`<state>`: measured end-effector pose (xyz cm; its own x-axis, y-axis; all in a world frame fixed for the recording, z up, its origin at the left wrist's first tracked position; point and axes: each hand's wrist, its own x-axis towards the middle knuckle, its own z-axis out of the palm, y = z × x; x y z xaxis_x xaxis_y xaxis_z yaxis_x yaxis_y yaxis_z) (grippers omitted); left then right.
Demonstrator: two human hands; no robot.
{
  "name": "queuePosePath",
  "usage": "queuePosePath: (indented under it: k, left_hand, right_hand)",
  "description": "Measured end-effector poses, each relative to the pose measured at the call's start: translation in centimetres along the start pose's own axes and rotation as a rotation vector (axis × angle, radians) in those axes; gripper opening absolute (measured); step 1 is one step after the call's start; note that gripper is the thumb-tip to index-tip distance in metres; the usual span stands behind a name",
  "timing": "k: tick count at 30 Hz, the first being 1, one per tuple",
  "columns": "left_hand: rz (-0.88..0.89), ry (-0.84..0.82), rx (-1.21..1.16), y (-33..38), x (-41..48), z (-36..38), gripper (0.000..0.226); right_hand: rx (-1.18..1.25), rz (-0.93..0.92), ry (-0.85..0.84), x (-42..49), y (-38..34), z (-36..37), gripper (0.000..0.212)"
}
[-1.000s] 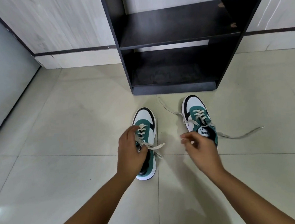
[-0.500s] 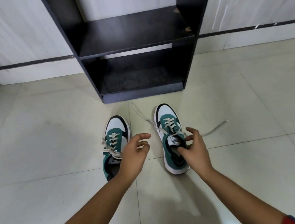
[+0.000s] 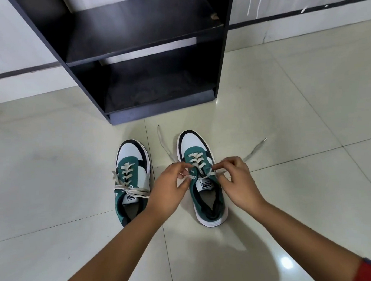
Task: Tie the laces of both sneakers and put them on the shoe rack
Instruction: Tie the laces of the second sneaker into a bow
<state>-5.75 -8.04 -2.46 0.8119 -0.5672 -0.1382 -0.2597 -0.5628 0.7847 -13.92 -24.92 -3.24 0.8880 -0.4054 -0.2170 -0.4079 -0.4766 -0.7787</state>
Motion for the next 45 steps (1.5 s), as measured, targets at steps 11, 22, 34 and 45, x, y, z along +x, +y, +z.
queuePosePath:
  k: [11,22,34,45]
  left_hand:
    - [0.121,0.056,0.448,0.1,0.4,-0.5,0.016]
    - [0.071,0.149,0.747,-2.4,-0.6,-1.9,0.009]
    - [0.035,0.137,0.922,-4.9,-1.1,-2.9,0.014]
    - [-0.012,0.196,0.426,-1.3,-2.1,-0.7,0.021]
  right_hand:
    - [-0.098,-0.171,-0.127,1.4,-0.3,-1.1,0.006]
    - [-0.260,-0.033,-0.058,1.2,1.3,-3.1,0.020]
    - [-0.188,0.122,-0.078,1.2,3.5,-4.0,0.025]
    - [-0.397,-0.036,0.174,0.3,2.3,-2.5,0.024]
